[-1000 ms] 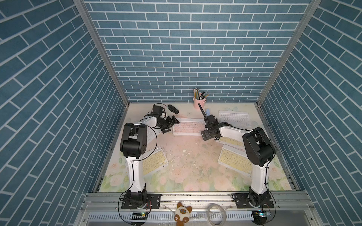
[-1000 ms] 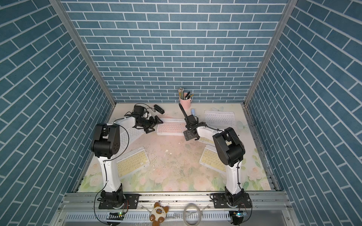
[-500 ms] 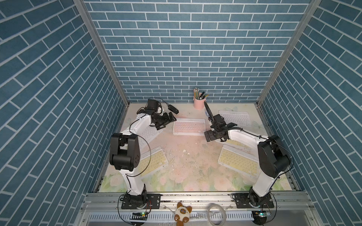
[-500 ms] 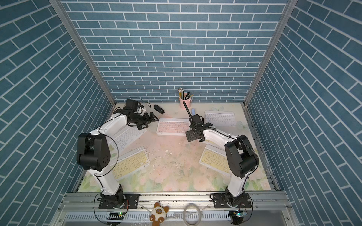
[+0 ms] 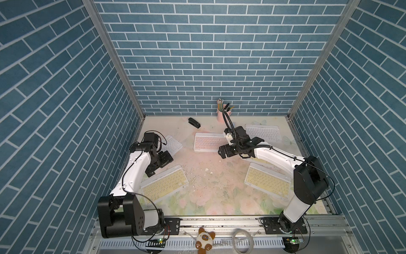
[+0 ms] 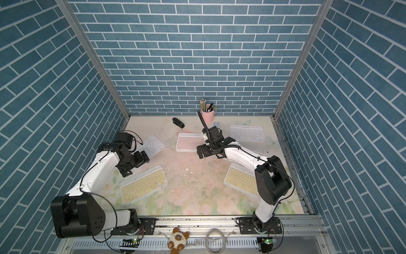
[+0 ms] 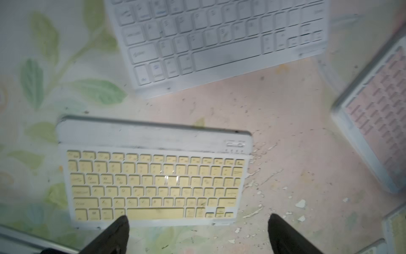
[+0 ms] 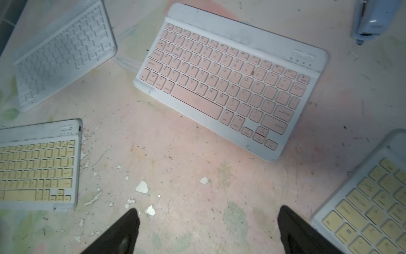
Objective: Stack the numeric keypads
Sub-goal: Adjust the numeric keypad, then move the numeric keypad to the center of the board.
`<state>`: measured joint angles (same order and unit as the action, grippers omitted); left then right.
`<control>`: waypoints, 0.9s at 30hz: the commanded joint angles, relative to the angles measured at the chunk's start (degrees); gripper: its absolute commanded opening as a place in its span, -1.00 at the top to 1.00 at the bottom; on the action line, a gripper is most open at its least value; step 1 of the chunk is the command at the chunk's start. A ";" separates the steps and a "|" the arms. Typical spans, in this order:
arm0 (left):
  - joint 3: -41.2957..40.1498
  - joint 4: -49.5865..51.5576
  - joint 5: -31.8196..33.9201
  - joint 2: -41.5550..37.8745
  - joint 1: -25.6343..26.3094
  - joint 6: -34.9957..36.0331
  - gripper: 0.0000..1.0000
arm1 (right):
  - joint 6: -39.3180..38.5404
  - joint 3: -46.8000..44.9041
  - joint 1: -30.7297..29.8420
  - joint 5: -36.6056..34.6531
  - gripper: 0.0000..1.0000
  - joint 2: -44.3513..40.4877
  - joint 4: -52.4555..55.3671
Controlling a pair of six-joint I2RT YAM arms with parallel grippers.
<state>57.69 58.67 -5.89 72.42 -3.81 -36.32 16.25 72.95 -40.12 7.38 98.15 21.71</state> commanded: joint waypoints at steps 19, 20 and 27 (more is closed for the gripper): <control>-19.93 -15.56 6.05 -1.29 -16.84 -0.70 -0.99 | 2.90 -7.72 6.87 10.62 -0.97 -8.35 -6.34; -20.62 -17.39 5.19 -0.67 -17.39 0.01 -0.99 | 3.10 -7.86 7.06 10.90 -0.97 -8.49 -6.56; -22.53 -22.53 2.77 0.50 -17.54 2.30 -0.99 | 4.01 -8.52 7.35 12.31 -0.97 -8.72 -7.91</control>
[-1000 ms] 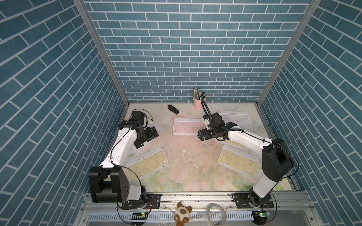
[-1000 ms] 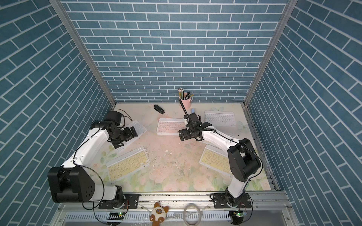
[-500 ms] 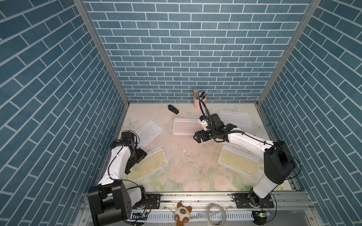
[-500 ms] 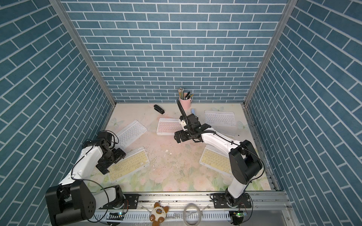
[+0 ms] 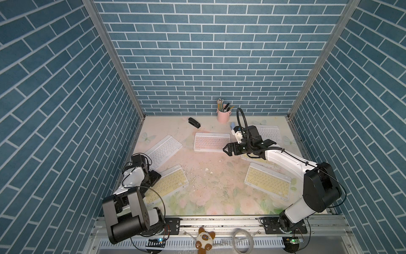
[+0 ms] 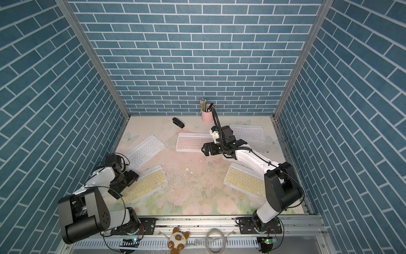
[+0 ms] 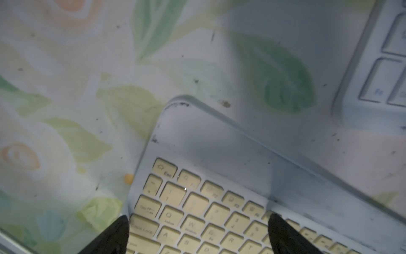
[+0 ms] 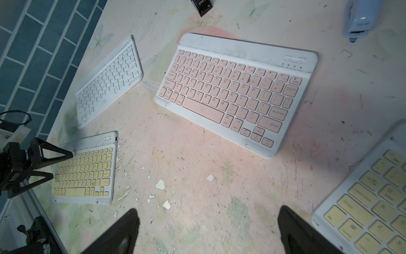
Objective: Stack the numeric keypads
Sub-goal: Move the numeric keypad to the center of the board.
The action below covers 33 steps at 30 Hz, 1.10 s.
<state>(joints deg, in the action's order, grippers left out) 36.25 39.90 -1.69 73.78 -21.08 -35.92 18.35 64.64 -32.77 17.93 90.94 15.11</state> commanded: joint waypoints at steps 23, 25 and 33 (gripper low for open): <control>-8.26 -15.69 -12.62 -3.20 5.26 3.88 -0.99 | 7.14 -0.55 -1.06 4.68 -0.97 2.34 -2.59; -8.21 -15.85 -13.12 -3.38 6.40 3.71 -0.99 | 8.00 -1.26 -1.64 5.78 -0.98 2.95 -3.66; -5.46 -16.39 -14.28 -0.70 12.74 3.81 -0.99 | 15.93 -7.18 -2.94 12.65 -0.97 3.20 -14.06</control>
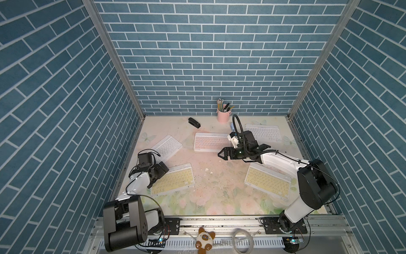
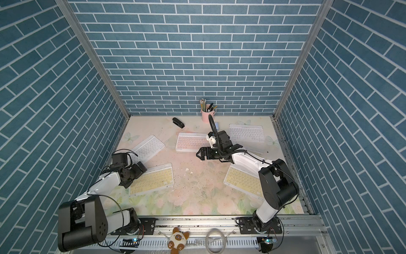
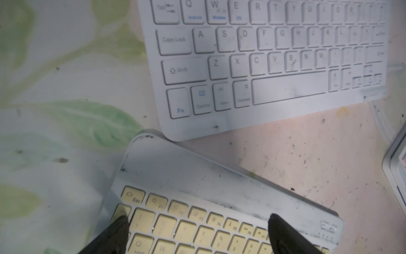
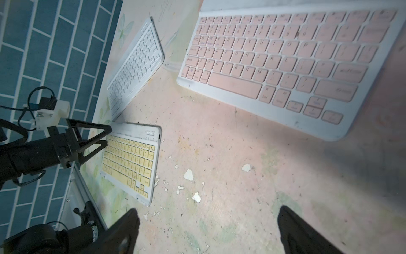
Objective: Stack the numeric keypads
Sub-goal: Move the numeric keypad to the center of the board.
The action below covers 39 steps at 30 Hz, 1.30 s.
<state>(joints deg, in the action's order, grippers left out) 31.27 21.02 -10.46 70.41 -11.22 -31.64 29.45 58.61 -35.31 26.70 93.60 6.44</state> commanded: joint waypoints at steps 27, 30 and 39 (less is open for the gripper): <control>20.33 23.71 3.88 11.47 11.05 8.76 -0.99 | 12.91 -2.64 -5.37 2.48 -0.96 5.14 -14.74; 19.25 20.38 3.15 13.76 11.14 7.28 -0.99 | 12.83 -2.14 -5.56 2.73 -0.96 5.68 -14.78; 15.71 12.44 -3.59 18.75 13.75 4.90 -0.99 | 14.47 -1.54 -5.57 4.21 -0.96 8.59 -15.67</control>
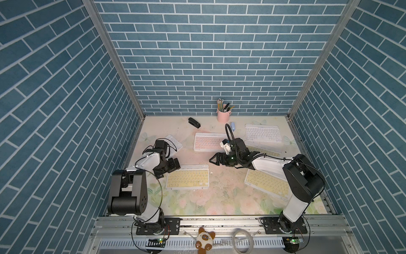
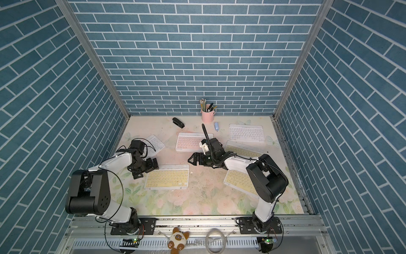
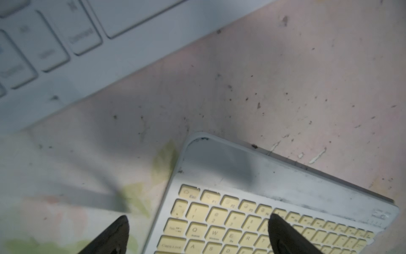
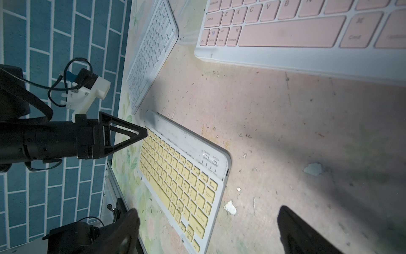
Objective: Stack the numeric keypads
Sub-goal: Move the numeric keypad to the center of the board.
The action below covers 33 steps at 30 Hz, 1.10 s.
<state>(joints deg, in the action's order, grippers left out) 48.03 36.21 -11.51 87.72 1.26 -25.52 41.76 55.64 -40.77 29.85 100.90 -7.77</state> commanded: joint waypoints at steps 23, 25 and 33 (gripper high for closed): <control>-3.46 -7.21 -9.65 0.16 8.83 -5.03 -0.99 | 11.00 -14.10 -0.93 -3.04 -0.97 -8.27 -6.09; -3.20 -6.33 -9.67 -0.91 8.76 -4.67 -0.99 | 12.04 -16.50 -1.43 -4.51 -0.97 -11.02 -5.43; -2.73 -6.06 -10.80 -1.25 7.97 -3.64 -0.99 | 14.32 -17.12 -5.02 -6.40 -0.98 -13.75 -5.50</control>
<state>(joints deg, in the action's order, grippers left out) 46.00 27.88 -21.02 87.05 9.41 -29.98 53.78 37.67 -45.10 25.78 87.42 -13.58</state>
